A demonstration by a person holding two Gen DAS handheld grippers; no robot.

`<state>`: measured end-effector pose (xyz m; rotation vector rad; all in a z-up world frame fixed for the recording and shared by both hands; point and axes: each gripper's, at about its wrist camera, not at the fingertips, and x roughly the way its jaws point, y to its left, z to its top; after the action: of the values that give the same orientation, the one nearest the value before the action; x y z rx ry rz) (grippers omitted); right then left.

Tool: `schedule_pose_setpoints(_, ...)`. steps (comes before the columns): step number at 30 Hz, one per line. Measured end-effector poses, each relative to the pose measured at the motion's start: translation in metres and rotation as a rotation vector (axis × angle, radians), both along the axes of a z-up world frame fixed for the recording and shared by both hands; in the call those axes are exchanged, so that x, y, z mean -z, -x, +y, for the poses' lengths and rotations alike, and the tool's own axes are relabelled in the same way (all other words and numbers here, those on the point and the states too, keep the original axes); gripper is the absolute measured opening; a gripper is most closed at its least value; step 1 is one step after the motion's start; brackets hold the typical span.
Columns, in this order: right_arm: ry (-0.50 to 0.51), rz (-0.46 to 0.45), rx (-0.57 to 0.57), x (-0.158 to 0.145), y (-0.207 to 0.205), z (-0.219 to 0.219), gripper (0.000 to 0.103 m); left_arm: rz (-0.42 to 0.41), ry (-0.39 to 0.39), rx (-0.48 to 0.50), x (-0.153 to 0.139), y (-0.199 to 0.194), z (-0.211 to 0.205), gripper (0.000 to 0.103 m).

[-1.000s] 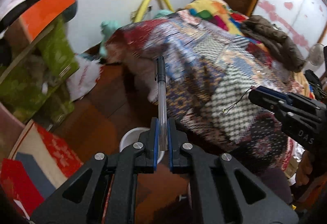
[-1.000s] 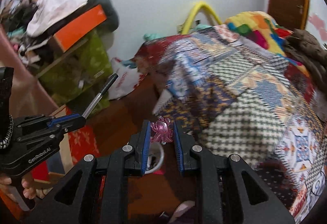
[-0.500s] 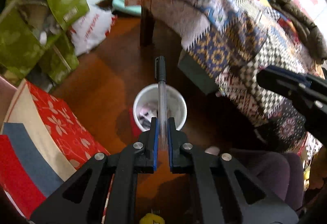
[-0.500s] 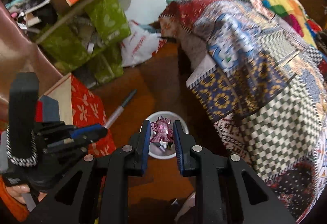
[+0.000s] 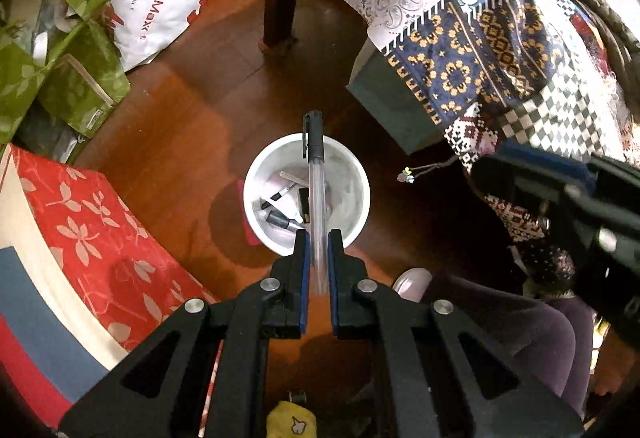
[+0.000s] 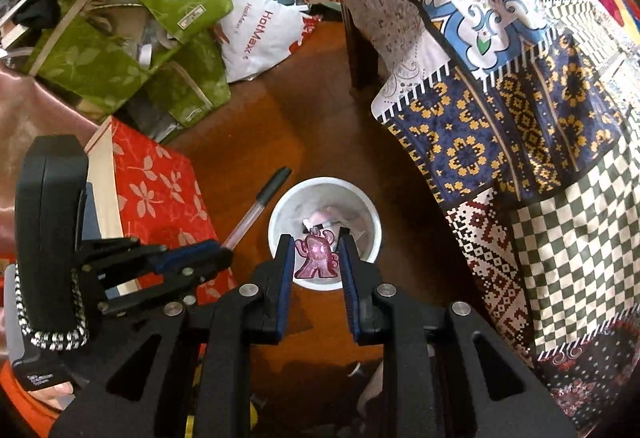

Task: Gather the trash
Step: 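Open both grippers over the bucket to drop the figurine and pen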

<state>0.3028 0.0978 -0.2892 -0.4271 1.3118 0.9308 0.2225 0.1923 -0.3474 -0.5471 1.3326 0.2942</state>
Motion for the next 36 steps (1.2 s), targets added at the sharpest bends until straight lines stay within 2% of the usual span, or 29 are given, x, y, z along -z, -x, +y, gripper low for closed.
schedule_pose_setpoints(3, 0.014, 0.032, 0.005, 0.005, -0.006, 0.001, 0.022, -0.007, 0.000, -0.017, 0.000, -0.006, 0.005, 0.009)
schedule_pose_setpoints(6, 0.019, 0.070, 0.028, 0.008, -0.012, -0.001, 0.028, -0.018, -0.016, -0.026, -0.005, -0.005, 0.008, 0.029)
schedule_pose_setpoints(9, 0.022, 0.054, 0.035, 0.008, -0.014, -0.006, 0.034, -0.016, -0.055, -0.020, -0.011, -0.001, 0.008, 0.030)
schedule_pose_setpoints(17, 0.012, -0.006, 0.020, -0.007, -0.010, -0.032, 0.034, -0.055, -0.083, -0.037, -0.039, 0.019, 0.004, 0.030)
schedule_pose_setpoints(24, -0.061, -0.109, 0.018, -0.052, -0.003, -0.065, 0.034, -0.128, -0.152, -0.019, -0.085, 0.029, -0.019, 0.030)
schedule_pose_setpoints(36, -0.266, -0.339, 0.117, -0.157, 0.010, -0.148, 0.034, -0.333, -0.270, 0.047, -0.187, 0.030, -0.085, 0.030)
